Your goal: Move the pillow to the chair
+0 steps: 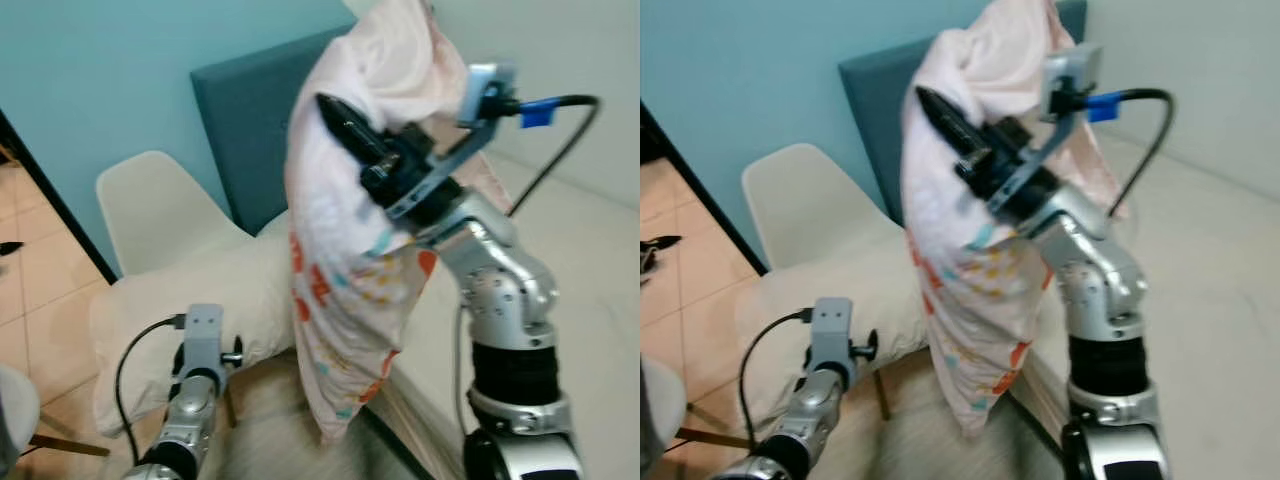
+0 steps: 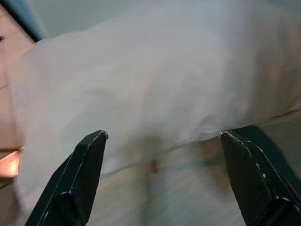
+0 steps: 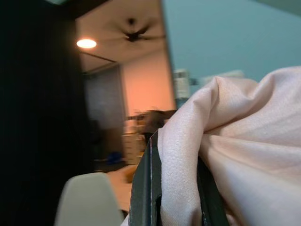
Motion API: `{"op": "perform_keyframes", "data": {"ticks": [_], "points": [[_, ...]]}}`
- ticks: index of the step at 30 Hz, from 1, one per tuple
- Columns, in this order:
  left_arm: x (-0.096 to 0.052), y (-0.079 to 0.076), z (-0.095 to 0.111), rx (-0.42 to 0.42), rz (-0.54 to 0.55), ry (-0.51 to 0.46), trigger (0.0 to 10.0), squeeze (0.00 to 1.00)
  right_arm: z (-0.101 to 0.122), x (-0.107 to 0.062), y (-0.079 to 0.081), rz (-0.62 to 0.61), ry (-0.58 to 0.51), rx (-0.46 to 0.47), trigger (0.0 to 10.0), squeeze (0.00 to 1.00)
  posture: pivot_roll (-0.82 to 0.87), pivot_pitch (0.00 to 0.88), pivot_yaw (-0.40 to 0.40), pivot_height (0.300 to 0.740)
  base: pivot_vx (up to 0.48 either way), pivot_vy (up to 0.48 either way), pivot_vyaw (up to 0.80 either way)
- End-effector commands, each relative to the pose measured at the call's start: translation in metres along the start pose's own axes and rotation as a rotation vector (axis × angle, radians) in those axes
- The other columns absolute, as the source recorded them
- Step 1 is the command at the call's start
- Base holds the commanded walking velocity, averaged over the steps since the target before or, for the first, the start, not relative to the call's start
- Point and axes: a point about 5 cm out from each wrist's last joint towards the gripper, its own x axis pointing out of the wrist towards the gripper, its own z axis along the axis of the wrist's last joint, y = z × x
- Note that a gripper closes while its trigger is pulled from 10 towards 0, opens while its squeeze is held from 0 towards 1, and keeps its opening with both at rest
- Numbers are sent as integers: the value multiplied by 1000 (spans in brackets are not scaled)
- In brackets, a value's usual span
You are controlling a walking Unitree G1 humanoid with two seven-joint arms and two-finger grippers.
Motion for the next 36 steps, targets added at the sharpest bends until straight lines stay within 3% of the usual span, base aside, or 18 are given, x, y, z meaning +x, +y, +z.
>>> {"op": "perform_keyframes", "data": {"ticks": [1,16,24,34,36], "points": [[-2,5,-6,11,10,18,10000,0,17,8,12,81,-73,-33,0,0,-227,93,83,740,0,0,800],[-4,-6,-5,25,-73,-7,10000,0,33,7,23,141,-134,-15,0,0,-232,99,88,740,0,0,800],[-5,-11,-4,23,-92,-13,10000,0,35,7,27,167,-139,-6,0,0,-234,98,87,740,0,-480,800],[-3,-6,-5,10,-58,3,10000,0,24,7,27,178,-71,-3,0,0,-235,88,86,740,0,-144,800],[-3,-6,-4,11,-59,1,10000,0,3,9,31,178,3,-16,0,0,-233,83,85,740,0,0,800]]}}
